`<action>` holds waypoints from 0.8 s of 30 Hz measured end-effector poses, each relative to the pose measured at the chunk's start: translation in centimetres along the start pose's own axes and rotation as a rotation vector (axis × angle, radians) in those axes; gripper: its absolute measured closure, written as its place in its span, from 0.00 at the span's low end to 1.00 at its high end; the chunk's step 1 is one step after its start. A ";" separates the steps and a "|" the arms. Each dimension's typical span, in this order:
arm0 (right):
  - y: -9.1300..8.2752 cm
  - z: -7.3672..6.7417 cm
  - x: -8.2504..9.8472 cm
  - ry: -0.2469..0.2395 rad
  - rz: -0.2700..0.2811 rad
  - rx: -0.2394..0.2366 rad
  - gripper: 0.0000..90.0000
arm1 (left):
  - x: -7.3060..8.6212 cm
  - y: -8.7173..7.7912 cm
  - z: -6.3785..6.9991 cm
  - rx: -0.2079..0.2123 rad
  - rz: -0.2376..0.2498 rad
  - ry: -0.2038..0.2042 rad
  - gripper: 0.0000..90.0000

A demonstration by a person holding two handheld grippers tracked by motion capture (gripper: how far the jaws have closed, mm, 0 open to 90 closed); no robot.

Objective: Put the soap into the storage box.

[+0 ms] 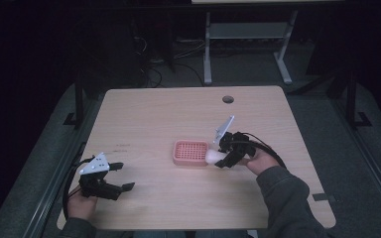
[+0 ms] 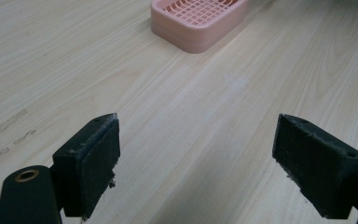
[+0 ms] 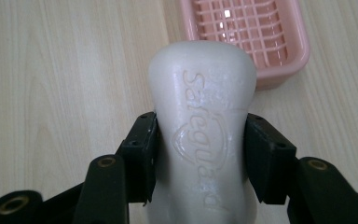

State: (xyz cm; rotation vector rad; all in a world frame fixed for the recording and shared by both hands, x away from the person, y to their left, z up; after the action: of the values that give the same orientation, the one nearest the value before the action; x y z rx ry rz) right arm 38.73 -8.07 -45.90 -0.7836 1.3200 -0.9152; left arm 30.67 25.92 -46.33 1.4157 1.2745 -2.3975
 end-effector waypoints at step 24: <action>0.1 1.2 -2.6 -0.021 0.002 -0.023 0.54 | 0.0 -0.1 0.0 -0.002 0.001 0.005 0.16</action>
State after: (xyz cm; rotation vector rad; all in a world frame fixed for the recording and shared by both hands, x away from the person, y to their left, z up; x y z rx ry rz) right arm 39.90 -5.72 -44.69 -0.8069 1.3149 -0.8897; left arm 30.67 25.96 -46.28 1.4229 1.2767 -2.3932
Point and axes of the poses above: each handheld gripper's, and its own axes: y roughly forward along the jaws, x roughly out of its underside, z roughly to its right, the point moved 7 cm from there along y, roughly forward along the jaws, and after that the axes turned 14 degrees about -y, right-handed, at the moved point
